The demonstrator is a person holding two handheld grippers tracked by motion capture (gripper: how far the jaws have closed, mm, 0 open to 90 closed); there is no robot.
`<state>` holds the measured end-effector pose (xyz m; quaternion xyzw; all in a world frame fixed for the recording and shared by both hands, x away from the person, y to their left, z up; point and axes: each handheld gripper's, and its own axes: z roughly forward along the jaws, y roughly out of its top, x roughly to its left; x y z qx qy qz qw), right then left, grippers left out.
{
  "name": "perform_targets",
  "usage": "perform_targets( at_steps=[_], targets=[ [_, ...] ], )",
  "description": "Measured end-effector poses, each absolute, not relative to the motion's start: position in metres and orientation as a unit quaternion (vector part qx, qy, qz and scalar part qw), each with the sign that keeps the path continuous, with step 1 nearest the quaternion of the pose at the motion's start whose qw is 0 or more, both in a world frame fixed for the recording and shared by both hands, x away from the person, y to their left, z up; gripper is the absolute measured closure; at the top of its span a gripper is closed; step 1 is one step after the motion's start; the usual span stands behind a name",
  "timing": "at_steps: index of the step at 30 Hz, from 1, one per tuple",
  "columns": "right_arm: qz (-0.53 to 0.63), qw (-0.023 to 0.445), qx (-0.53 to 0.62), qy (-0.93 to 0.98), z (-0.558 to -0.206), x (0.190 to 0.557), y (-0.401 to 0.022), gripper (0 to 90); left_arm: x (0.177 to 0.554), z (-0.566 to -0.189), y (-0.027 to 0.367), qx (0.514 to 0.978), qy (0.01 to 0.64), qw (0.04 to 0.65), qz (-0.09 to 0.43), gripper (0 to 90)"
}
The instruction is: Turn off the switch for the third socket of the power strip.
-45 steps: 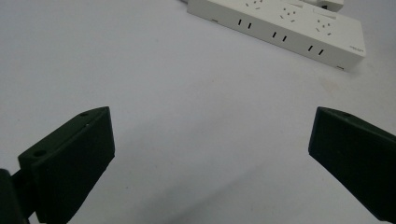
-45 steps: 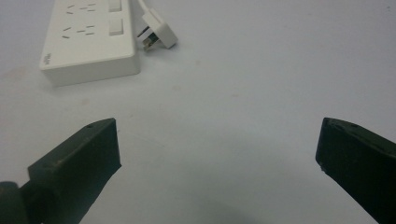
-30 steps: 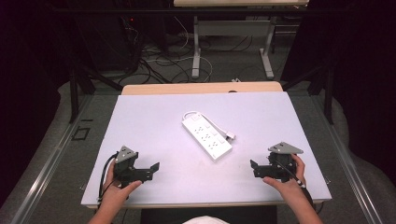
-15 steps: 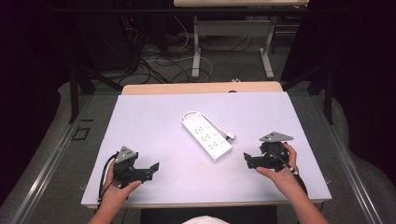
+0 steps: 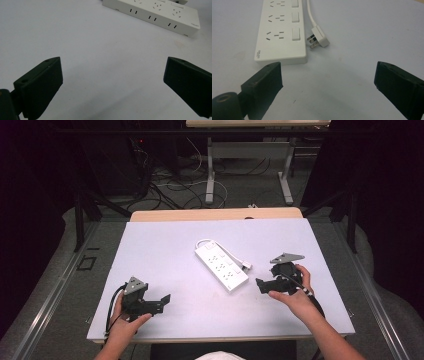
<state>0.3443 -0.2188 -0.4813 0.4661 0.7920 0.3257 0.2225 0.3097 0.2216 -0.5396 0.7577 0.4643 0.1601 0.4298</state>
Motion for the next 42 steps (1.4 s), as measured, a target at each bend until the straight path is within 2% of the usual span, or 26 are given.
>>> perform_targets(
  at_steps=[5, 22, 42],
  targets=[
    [0.312, 0.218, 0.461, 0.802, -0.476, 0.351, -0.215, 14.8, 0.31, -0.54, 0.221, 0.757, 0.464, 0.431, 0.16, 2.3],
    [0.289, 0.199, 0.438, 0.828, -0.47, 0.365, -0.194, 15.9, 0.31, -0.54, 0.221, 0.758, 0.464, 0.43, 0.16, 2.7],
    [0.282, 0.159, 0.437, 0.839, -0.476, 0.387, -0.175, 35.7, 0.31, -0.54, 0.221, 0.76, 0.463, 0.428, 0.157, 3.0]
  ],
)
